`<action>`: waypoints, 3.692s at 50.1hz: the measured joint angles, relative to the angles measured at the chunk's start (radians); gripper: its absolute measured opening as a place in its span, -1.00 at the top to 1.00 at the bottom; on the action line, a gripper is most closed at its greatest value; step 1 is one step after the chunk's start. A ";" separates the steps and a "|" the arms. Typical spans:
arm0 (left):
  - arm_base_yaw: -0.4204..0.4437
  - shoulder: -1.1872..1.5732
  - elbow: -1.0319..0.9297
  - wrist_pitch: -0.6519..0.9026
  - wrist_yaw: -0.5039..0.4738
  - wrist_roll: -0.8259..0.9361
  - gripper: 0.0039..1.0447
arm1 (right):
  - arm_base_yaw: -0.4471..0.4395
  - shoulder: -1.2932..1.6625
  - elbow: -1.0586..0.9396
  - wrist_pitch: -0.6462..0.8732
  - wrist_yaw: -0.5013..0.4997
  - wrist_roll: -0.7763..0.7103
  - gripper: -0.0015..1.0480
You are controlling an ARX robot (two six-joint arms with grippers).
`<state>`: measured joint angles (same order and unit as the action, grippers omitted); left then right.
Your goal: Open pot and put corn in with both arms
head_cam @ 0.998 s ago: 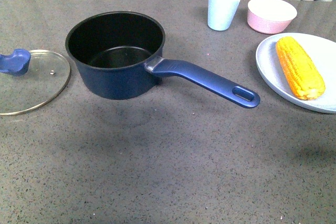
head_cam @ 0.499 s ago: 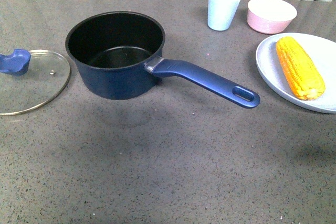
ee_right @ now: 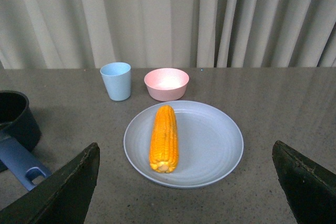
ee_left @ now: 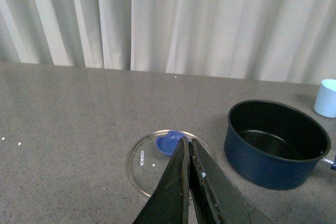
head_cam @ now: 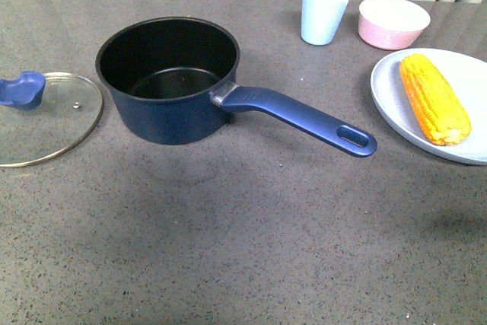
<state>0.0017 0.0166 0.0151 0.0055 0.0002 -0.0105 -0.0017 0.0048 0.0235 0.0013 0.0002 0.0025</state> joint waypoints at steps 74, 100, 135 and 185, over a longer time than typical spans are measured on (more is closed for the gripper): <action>0.000 -0.002 0.000 -0.006 0.000 0.003 -0.84 | -0.165 1.353 0.574 0.058 -0.043 -0.106 -0.83; 0.000 -0.002 0.000 -0.006 0.000 0.003 -0.84 | 0.000 1.844 0.952 0.069 0.014 -0.040 -0.83; 0.000 -0.002 0.000 -0.006 0.000 0.003 -0.84 | 0.043 1.997 1.054 0.044 0.033 0.033 -0.54; 0.000 -0.002 0.000 -0.006 0.000 0.003 -0.84 | 0.391 1.965 1.440 -0.113 -0.145 0.117 0.73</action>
<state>0.0017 0.0147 0.0151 -0.0002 0.0002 -0.0078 0.3893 1.9694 1.4639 -0.1116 -0.1444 0.1200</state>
